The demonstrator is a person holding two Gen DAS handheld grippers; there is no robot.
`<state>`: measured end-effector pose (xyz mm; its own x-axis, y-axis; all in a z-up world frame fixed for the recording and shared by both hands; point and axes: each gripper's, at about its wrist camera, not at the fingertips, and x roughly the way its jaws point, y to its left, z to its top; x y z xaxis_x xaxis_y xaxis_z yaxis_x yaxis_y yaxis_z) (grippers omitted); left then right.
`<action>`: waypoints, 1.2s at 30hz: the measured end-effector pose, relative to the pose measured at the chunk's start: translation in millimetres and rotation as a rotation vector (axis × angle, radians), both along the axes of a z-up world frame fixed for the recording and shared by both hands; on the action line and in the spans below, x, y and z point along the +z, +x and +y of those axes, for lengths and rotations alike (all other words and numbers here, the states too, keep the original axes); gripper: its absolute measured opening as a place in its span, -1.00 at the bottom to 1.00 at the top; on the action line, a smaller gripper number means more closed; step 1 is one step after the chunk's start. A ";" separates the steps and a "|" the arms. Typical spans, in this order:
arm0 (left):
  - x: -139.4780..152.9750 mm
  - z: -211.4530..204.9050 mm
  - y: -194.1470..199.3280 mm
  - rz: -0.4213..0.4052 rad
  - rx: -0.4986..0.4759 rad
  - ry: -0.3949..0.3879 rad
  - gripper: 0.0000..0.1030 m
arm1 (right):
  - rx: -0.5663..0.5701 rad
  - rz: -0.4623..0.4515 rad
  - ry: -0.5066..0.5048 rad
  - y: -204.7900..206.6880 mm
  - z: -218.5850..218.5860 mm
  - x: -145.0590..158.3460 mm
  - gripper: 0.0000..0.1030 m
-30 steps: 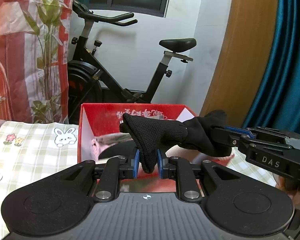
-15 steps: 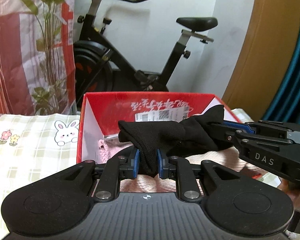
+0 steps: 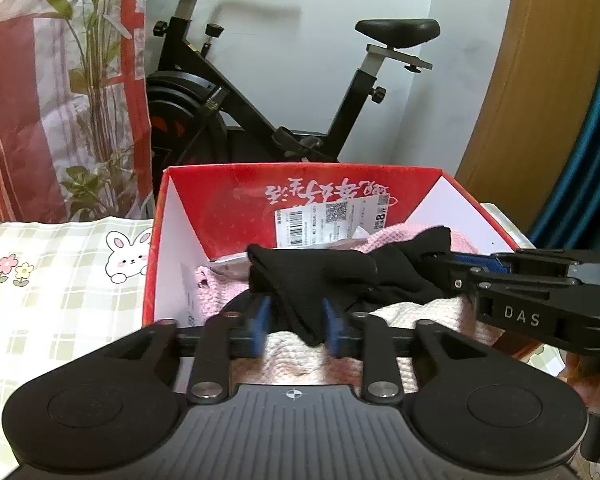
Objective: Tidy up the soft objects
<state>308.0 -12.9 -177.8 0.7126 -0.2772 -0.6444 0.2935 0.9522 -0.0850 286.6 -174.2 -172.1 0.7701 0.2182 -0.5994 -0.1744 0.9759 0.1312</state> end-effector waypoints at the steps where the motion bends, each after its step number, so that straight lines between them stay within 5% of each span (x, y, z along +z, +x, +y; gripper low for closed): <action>1: 1.2 0.3 -0.5 -0.006 0.003 0.002 -0.09 | -0.006 0.004 -0.002 -0.3 -0.2 -1.1 -0.66; 6: 9.3 1.1 -9.7 -0.064 0.027 0.019 0.76 | -0.021 -0.008 -0.029 -5.3 0.3 0.9 -0.50; 12: 18.4 4.1 -16.3 -0.102 0.050 0.032 1.00 | -0.034 -0.035 -0.012 -13.8 -3.9 7.6 0.01; 26: 34.8 14.2 -37.4 -0.161 0.132 0.070 1.00 | -0.061 -0.085 -0.033 -36.1 -9.8 28.6 0.99; 36: 50.0 17.7 -53.4 -0.159 0.143 0.062 1.00 | -0.102 -0.145 -0.051 -58.1 -10.2 53.1 0.99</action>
<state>254.6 4.8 -127.8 0.8356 -0.1300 -0.5337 0.1606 0.9870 0.0111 228.5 -184.4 -119.0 0.8658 0.1065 -0.4888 -0.0875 0.9943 0.0617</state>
